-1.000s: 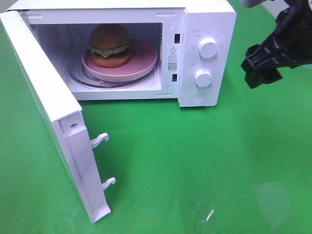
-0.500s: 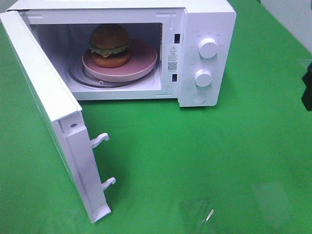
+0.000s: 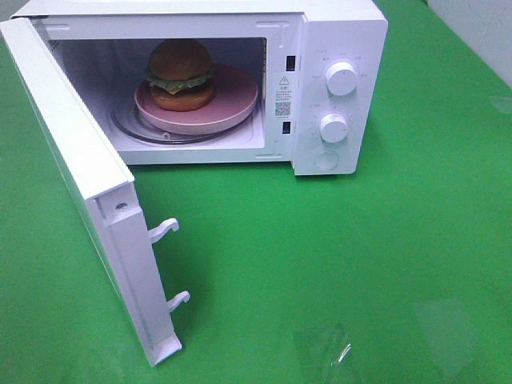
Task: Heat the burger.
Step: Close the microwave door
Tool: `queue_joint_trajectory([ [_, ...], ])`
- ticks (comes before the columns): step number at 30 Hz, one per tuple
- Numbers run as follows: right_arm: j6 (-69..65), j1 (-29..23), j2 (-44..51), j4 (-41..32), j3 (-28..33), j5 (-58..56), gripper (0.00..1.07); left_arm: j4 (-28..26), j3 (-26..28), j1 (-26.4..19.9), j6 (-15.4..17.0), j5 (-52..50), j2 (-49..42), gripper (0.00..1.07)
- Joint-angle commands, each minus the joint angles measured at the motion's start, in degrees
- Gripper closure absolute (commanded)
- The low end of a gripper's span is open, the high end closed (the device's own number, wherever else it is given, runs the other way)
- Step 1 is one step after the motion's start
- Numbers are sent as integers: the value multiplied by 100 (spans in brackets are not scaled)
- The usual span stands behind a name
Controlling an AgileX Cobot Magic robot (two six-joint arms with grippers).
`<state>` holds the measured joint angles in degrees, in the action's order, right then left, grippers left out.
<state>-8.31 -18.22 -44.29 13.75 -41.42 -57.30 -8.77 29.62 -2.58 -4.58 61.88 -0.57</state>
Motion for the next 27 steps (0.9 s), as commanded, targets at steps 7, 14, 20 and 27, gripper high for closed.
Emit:
queue_joint_trajectory([
  [7,160,710,2000,-413,596,57,31,-23,-11,17,-11,-74,-63,6],
  [14,361,1255,3243,-882,1117,69,31,-23,-11,17,-11,-74,-63,6],
  [20,355,1501,3833,-859,1324,212,31,-23,-11,17,-11,-74,-63,6],
  [27,361,1553,4486,-859,1324,212,31,-23,-11,17,-11,-74,-63,6],
])
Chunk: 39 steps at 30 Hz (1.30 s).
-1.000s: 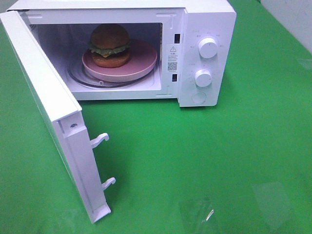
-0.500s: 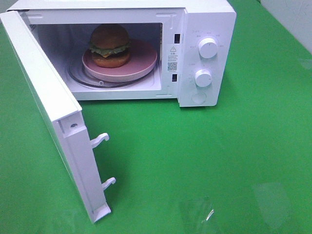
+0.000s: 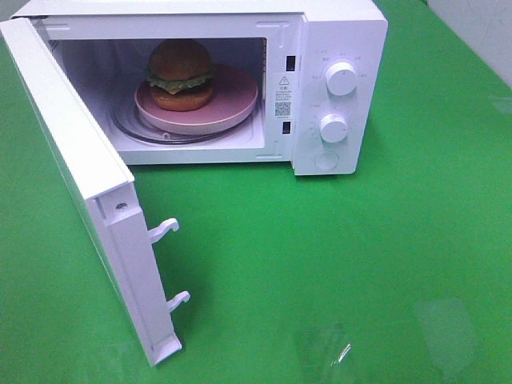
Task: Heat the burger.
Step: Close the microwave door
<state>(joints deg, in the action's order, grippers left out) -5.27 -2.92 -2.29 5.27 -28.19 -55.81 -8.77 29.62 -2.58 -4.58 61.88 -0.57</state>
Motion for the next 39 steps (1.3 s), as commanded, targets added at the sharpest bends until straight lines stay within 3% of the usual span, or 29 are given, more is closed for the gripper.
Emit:
queue_joint_trajectory([
  [1,57,23,424,-11,0,63,31,-23,-11,17,-11,-74,-63,6],
  [39,57,23,407,-6,0,63,31,-23,-11,17,-11,-74,-63,6],
])
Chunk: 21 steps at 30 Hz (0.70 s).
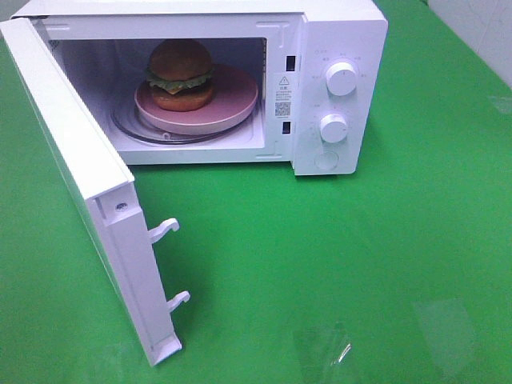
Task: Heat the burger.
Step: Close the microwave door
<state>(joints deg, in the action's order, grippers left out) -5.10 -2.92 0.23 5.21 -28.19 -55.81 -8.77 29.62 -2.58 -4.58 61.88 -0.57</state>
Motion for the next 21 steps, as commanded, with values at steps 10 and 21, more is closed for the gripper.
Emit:
queue_joint_trajectory([
  [10,40,23,155,0,0,63,31,-23,-11,17,-11,-74,-63,6],
  [21,40,23,155,0,0,63,31,-241,-6,17,-11,-109,-63,6],
])
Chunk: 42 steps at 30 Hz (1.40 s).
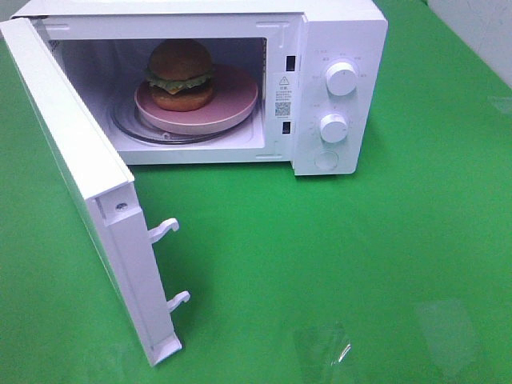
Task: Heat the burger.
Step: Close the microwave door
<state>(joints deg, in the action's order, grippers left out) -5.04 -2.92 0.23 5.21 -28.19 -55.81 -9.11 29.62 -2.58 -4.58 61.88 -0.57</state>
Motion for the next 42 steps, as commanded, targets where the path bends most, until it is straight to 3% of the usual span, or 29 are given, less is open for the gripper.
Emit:
queue_joint_trajectory([
  [1,34,23,155,0,0,63,31,-372,46,17,-11,-189,-57,6],
  [9,34,23,155,0,0,63,31,-395,206,17,-321,-1071,355,7],
  [14,34,23,155,0,0,63,31,-275,206,17,-321,-1587,831,17],
  [15,34,23,155,0,0,63,31,-212,195,17,-315,-1788,1066,30],
  [16,34,23,155,0,0,63,31,-212,195,17,-315,-1788,1066,30],
  [17,34,23,155,0,0,63,31,-189,189,17,-315,-1896,1261,46],
  [18,34,23,155,0,0,63,31,-189,189,17,-315,-1896,1261,46],
  [20,34,23,155,0,0,63,31,-201,183,17,-252,-2011,1461,68],
  [21,34,23,155,0,0,63,31,-201,183,17,-252,-2011,1461,68],
  [22,34,23,155,0,0,63,31,-201,166,17,-258,-2143,1593,85],
  [23,34,23,155,0,0,63,31,-201,166,17,-258,-2143,1593,85],
  [24,34,23,155,0,0,63,31,-195,115,17,-264,-2332,1707,100],
  [25,34,23,155,0,0,63,31,-195,115,17,-264,-2332,1707,100],
  [26,34,23,155,0,0,63,31,-189,40,17,-275,-2538,1805,107],
  [30,34,23,155,0,0,63,31,-183,-178,17,-275,-3037,1937,107],
  [36,34,23,155,0,0,63,31,-183,-825,17,-275,-4566,2160,107],
  [42,34,23,155,0,0,63,31,-183,-1604,17,-269,-6686,2762,107],
])
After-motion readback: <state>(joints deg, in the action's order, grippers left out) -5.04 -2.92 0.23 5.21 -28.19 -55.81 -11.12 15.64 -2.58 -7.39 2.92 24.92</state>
